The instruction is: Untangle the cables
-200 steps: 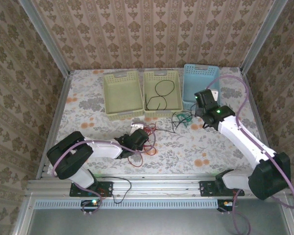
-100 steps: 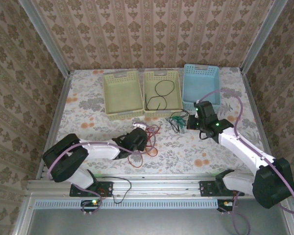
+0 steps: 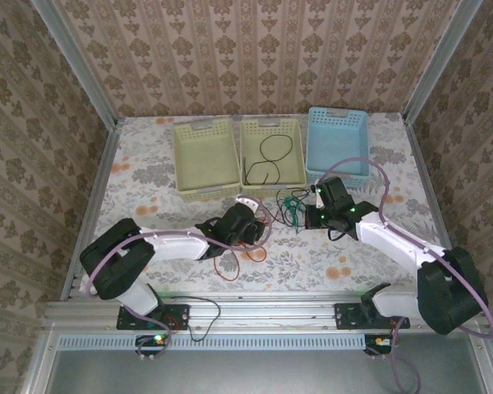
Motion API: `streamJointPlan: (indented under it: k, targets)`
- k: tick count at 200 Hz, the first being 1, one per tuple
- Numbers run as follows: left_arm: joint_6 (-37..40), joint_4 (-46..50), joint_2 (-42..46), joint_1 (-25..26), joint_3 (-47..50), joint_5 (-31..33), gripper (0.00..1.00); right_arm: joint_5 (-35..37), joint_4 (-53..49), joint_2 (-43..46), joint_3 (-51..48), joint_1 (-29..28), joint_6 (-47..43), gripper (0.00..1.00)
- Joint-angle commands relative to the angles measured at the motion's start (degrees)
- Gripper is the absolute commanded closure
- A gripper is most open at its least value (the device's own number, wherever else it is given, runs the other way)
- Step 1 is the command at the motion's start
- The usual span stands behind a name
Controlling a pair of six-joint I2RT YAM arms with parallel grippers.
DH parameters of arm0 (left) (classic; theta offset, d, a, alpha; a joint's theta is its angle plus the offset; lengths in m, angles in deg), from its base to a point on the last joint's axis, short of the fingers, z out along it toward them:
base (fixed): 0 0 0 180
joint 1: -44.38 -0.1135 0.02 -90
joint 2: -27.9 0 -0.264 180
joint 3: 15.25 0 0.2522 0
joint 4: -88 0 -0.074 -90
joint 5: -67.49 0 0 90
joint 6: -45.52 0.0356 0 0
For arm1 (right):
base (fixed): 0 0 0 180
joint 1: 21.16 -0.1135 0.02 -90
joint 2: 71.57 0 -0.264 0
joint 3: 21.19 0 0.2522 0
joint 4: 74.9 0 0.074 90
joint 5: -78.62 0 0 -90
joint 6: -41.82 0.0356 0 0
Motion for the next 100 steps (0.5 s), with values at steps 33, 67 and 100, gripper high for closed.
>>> streamJointPlan:
  k: [33,67,100]
  targets:
    - [2.58,-1.68,-2.62,0.95,-3.69,-2.68,0.44,-0.2,-1.1,-3.02,1.97,-0.11,-1.14,0.81]
    - [2.84,-1.7,-2.59,1.12,-4.0,-3.32,0.43,0.51,1.46,-5.53,2.31,-0.12,-0.14,0.69]
    - [1.99,-2.16,-0.66,0.97,-3.73,-3.69,0.42,1.81,1.53,-8.21,2.9,0.02,0.76,0.84]
